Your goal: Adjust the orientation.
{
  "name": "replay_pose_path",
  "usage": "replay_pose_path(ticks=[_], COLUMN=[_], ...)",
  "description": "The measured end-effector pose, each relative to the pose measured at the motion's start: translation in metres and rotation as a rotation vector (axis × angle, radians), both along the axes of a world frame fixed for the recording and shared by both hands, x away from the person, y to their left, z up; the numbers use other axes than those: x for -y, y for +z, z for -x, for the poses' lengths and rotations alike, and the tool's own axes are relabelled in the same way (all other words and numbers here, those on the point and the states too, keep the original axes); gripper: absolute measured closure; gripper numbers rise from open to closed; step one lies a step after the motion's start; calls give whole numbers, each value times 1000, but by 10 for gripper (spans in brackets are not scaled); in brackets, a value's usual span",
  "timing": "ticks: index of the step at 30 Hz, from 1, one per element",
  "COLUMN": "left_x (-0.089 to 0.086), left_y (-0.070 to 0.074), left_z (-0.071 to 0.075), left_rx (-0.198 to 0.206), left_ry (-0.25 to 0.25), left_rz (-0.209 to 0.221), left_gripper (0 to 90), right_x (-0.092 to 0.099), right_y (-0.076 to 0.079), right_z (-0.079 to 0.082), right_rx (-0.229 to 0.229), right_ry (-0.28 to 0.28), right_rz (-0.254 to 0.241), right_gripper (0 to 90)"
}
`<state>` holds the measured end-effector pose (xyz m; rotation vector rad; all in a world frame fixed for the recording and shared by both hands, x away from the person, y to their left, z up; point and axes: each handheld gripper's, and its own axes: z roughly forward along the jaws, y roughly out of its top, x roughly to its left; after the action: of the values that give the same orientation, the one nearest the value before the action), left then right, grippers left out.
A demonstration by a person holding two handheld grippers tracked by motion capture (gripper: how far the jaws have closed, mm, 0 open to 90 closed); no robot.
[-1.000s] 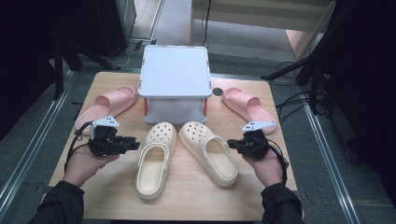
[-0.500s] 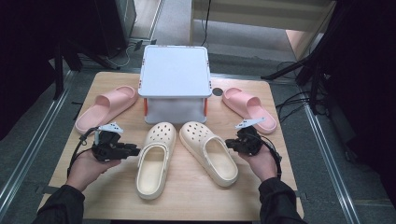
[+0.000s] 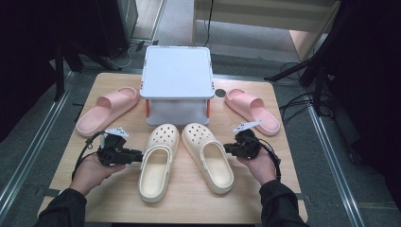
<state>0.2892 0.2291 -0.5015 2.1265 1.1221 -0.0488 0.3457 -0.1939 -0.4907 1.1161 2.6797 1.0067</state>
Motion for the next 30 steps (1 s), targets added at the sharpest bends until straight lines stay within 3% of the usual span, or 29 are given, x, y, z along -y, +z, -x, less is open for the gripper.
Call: replay_pose_path(ticks=[12,17,25,28,30], left_x=[26,38,46,44,41], left_y=[0,0,0,2,5], left_z=[4,5,5,5,5], left_rx=[-17,0,-31,-24,-15], left_ry=[-78,-115,-114,-114,-104], left_rz=[20,7,19,9,30], left_gripper=[679,676,686,686,681], right_x=[-10,-12,-15,-14,-9], right_y=[-2,-4,-5,-4,0], right_z=[5,6,5,5,4], right_rx=[-1,-4,-5,-12,1], right_ry=[24,26,15,7,-12], right_rz=[-9,-15,-44,-45,-69], right_gripper=[838,838,838,807,802])
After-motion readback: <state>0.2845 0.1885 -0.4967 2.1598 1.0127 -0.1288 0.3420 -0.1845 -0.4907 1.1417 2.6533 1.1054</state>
